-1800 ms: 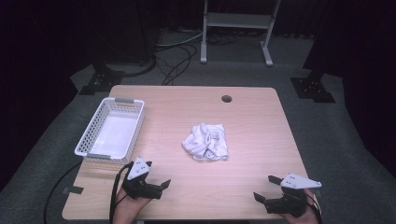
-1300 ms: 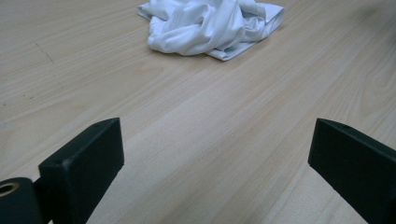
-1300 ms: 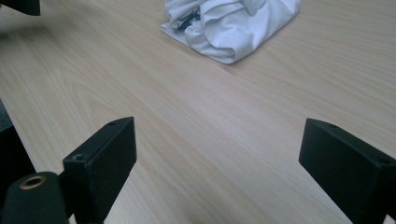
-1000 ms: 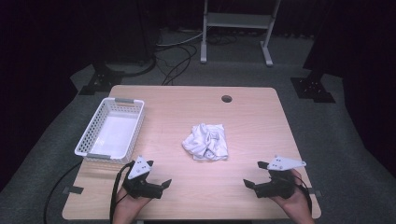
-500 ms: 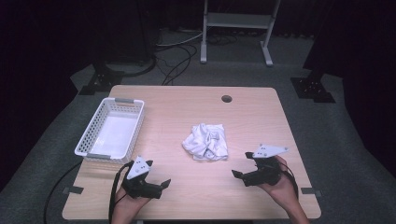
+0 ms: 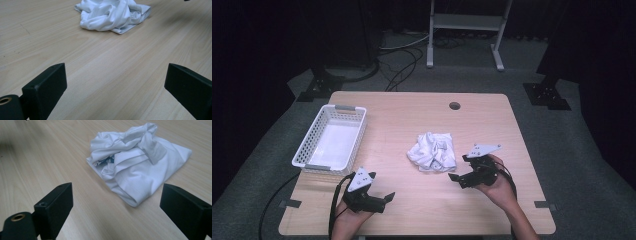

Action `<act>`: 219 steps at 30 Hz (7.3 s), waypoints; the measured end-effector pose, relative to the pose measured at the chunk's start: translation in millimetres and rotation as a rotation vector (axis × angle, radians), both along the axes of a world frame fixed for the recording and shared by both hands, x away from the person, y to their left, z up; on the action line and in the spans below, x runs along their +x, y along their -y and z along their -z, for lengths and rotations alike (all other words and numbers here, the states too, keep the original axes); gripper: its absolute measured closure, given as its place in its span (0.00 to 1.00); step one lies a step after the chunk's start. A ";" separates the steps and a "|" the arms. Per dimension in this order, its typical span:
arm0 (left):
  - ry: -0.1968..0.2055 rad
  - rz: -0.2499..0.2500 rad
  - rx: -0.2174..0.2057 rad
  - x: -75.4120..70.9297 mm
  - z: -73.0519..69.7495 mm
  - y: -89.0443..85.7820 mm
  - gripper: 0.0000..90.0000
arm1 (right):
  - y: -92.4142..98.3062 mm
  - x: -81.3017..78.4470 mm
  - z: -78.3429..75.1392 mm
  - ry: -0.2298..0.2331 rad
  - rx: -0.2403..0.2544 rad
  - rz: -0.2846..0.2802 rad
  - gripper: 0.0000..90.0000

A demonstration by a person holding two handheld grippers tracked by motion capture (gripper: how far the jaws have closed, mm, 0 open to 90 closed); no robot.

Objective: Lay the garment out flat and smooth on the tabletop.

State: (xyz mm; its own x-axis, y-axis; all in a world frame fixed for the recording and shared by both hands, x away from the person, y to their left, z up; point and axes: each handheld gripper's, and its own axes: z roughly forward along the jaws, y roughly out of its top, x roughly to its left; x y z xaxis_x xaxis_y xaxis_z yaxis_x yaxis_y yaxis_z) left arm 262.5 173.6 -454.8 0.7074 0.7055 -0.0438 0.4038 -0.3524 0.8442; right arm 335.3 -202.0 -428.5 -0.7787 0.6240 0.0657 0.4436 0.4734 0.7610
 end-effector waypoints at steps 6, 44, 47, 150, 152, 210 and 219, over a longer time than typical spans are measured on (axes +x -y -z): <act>0.000 0.003 -0.001 -0.1 -0.5 0.1 0.05 | -13.7 15.1 2.5 -0.012 -0.016 -0.010 0.12; 0.007 0.006 0.005 -2.1 -3.4 -0.1 0.05 | -54.9 56.6 36.6 -0.056 -0.156 0.059 0.53; 0.008 0.006 0.006 -2.4 -3.5 0.3 0.05 | -54.7 53.3 36.8 -0.060 -0.157 0.059 0.54; 0.011 0.036 0.024 -5.6 -3.8 10.2 0.05 | -135.0 -12.3 12.1 -0.167 -0.283 -0.265 0.72; 0.009 0.035 0.024 -5.6 -3.4 10.3 0.05 | -136.3 -12.6 13.9 -0.159 -0.300 -0.267 0.80; 0.013 0.091 0.069 14.5 -16.4 55.6 0.06 | 112.7 -16.7 -50.3 -0.045 -0.205 0.287 0.71; 0.005 0.128 0.064 21.7 -20.0 69.7 0.08 | 83.7 -0.7 -20.9 -0.107 -0.150 0.157 0.58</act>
State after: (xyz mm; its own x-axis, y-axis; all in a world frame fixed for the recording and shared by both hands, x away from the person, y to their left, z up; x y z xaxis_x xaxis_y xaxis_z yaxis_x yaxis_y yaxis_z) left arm 284.2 104.0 -434.8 0.7917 0.6110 0.0021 0.3482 -0.4540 0.8202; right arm 334.6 -285.8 -407.6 -0.6652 0.7456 0.0397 0.5947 0.4970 0.6320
